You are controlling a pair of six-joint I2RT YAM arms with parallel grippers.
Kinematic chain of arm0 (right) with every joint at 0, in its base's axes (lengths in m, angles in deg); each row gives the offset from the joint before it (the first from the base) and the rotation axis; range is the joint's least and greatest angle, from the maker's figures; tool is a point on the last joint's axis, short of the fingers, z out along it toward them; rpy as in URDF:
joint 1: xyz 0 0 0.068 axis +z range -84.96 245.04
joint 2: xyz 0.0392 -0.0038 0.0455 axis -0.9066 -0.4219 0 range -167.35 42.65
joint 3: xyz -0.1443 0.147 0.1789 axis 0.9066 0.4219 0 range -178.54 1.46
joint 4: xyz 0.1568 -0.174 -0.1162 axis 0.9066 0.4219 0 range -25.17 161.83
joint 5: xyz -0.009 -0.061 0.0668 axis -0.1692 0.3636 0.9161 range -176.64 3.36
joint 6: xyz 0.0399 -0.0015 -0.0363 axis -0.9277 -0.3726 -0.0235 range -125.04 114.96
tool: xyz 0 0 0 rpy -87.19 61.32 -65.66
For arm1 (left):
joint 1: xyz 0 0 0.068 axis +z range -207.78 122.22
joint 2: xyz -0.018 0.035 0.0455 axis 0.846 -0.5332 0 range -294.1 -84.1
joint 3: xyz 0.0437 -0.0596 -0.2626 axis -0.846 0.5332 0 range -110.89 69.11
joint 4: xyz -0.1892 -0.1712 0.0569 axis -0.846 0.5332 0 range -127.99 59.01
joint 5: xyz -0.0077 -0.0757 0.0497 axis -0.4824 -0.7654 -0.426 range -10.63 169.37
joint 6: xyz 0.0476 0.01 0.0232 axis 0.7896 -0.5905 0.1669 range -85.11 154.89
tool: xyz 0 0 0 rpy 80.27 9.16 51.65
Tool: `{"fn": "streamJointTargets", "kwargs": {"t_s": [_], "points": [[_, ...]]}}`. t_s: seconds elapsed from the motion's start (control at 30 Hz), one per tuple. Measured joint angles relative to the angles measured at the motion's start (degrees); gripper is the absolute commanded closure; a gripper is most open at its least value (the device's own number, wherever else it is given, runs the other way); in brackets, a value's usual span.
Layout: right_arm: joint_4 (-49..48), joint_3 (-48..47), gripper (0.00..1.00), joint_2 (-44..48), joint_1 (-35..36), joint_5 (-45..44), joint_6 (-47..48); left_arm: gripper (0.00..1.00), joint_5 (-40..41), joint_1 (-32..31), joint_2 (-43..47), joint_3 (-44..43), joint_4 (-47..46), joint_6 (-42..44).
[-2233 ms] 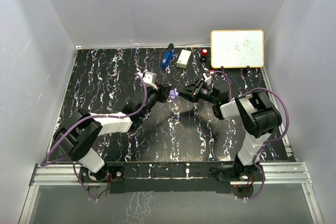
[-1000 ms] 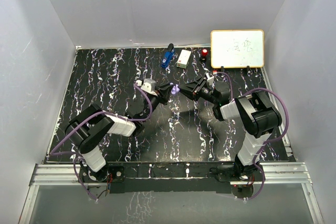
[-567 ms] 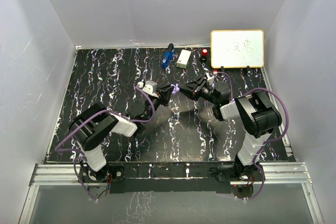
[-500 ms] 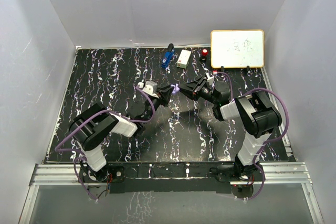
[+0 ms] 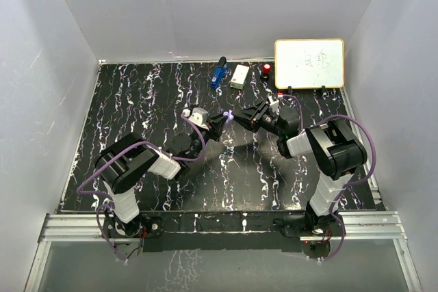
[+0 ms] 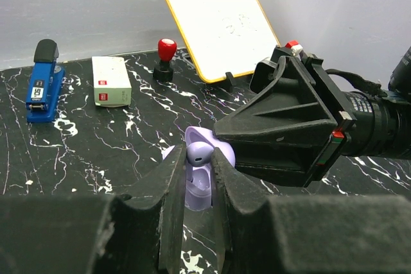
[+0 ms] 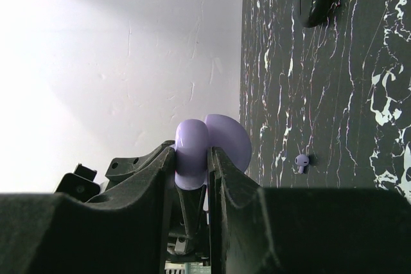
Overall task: Insert the wireless bluetooth earbuds into the charging case
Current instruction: Place the earbud in the charging case.
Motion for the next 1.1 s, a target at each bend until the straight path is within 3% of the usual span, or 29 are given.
{"fn": "streamJointTargets", "kwargs": {"t_s": [1.1], "points": [[-0.5, 0.0, 1.0, 0.0, 0.2, 0.1, -0.8, 1.0, 0.5, -0.2, 2.7, 0.1, 0.0, 1.6]]}}
